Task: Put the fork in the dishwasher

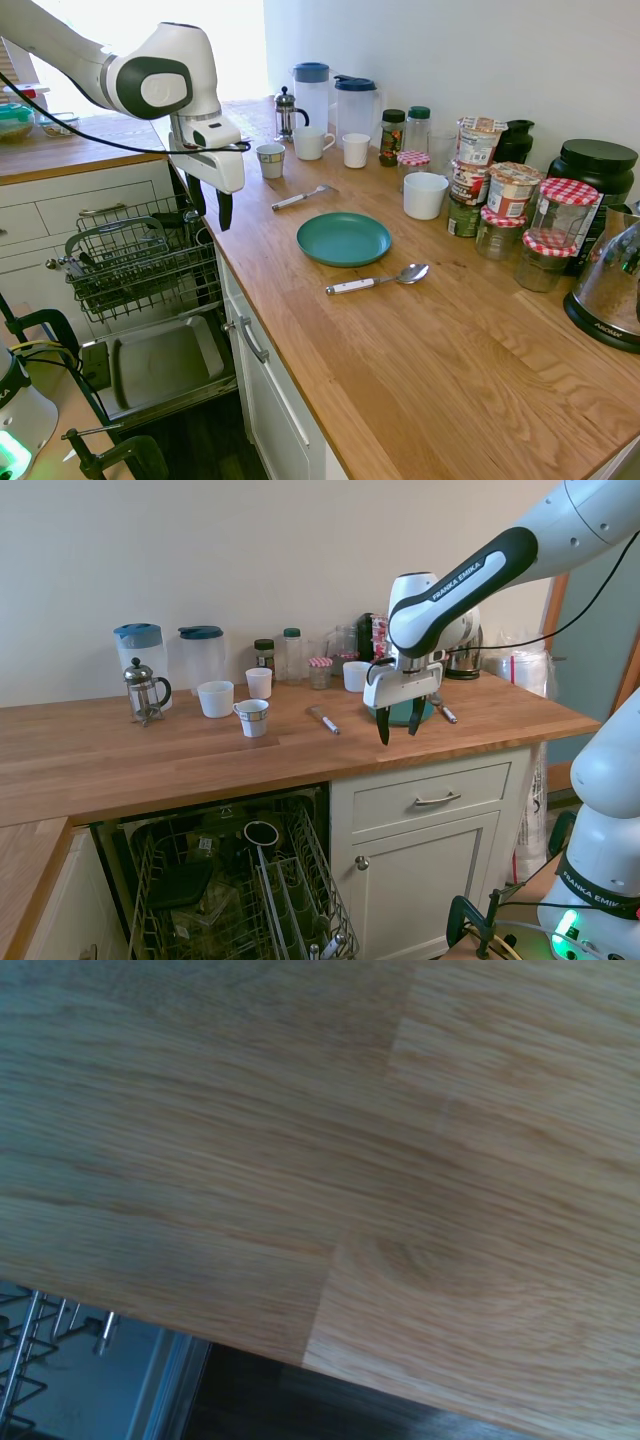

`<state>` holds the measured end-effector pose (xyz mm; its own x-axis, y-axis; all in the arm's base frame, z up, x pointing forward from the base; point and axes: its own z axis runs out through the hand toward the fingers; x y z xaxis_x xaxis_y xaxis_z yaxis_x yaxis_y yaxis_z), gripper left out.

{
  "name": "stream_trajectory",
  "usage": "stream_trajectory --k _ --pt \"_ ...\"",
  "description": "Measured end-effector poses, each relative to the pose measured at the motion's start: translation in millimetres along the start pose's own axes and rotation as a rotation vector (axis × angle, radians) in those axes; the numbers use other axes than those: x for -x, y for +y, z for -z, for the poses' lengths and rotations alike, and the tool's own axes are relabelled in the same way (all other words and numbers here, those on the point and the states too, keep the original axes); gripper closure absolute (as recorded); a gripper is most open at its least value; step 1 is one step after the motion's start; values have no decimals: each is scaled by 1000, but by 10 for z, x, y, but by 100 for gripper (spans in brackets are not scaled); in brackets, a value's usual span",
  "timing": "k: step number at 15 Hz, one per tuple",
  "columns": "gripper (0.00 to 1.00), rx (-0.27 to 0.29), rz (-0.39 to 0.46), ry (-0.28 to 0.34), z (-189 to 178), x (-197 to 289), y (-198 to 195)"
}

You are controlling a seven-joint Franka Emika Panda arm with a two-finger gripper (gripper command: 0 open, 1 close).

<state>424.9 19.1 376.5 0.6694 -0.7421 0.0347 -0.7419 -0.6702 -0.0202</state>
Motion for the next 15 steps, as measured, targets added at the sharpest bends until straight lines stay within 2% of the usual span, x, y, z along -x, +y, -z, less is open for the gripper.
stream_trajectory --k 3,7,11,15 --pt "0 -12 13 5 4 33 -55" --pt "0 -125 -12 56 99 -38 -336" --pt "0 -217 -66 119 -68 -240 -744" --pt "0 -240 -127 191 -247 -504 -1081"
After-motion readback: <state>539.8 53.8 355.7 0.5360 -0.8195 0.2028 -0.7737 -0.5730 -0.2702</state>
